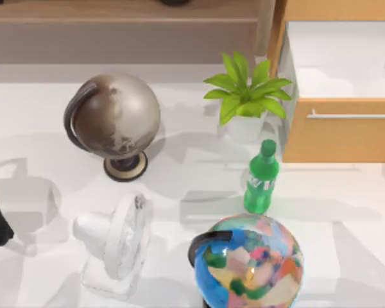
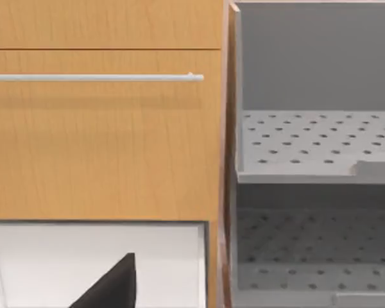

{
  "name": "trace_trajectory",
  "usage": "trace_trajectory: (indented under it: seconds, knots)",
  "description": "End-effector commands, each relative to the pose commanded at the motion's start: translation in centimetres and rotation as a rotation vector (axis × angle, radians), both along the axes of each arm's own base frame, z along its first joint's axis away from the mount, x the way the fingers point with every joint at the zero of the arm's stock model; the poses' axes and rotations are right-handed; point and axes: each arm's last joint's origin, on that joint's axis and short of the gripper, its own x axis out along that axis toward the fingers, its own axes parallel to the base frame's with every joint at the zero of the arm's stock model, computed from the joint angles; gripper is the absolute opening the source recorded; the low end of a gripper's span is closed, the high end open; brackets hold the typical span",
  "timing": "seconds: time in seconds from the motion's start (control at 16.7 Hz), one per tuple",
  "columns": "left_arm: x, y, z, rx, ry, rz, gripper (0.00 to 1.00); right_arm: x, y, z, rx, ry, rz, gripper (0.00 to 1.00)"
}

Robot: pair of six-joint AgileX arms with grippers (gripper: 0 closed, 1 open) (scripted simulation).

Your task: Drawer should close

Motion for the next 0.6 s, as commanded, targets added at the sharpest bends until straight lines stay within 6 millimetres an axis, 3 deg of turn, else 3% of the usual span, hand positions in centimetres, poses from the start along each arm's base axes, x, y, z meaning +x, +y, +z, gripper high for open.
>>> trace_trajectory:
  seconds: [0.3, 0.6]
  knots:
    - [0.0, 0.0, 0.0, 0.0, 0.0, 0.0, 1.0, 0.9, 0.1, -0.9, -0.087, 0.0, -0.036, 1.0]
    - [0.0, 0.0, 0.0, 0.0, 0.0, 0.0, 1.0, 3.4, 1.6, -3.8, -0.353, 0.01, -0.059, 1.0]
